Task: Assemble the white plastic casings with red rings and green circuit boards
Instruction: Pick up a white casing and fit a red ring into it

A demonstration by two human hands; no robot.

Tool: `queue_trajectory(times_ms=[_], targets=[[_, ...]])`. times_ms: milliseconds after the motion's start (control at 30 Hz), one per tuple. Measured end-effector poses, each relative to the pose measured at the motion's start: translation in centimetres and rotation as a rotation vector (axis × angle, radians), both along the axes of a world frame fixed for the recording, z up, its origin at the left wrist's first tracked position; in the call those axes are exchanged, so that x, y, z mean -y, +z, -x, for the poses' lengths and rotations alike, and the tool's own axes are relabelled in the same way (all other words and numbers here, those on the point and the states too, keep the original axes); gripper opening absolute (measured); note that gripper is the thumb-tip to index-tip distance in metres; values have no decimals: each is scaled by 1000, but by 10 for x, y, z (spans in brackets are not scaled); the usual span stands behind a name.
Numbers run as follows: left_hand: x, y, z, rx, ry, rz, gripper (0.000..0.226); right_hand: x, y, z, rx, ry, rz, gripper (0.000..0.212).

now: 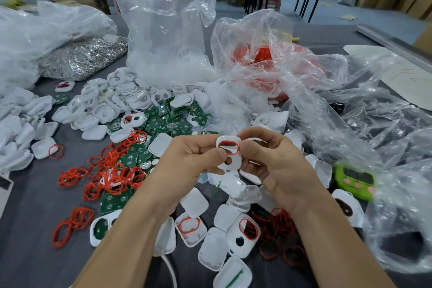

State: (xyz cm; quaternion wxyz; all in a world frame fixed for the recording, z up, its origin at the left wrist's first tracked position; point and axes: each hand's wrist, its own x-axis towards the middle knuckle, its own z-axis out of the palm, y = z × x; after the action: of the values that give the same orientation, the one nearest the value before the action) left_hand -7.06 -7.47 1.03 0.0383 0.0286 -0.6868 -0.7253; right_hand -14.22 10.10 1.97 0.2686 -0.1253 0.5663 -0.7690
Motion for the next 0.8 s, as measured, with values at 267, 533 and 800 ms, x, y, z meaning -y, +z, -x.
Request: queue_trajectory(times_ms=[267, 533, 800], targets=[[-8, -6, 3, 39, -8, 165, 30, 0, -4, 0, -193, -33, -169, 15], [-24, -16, 10, 64, 109, 39, 45, 8, -11, -3, -153, -43, -293, 11], [-22, -14, 4, 35, 135, 135, 38, 3, -10, -4, -229, 23, -393, 26]])
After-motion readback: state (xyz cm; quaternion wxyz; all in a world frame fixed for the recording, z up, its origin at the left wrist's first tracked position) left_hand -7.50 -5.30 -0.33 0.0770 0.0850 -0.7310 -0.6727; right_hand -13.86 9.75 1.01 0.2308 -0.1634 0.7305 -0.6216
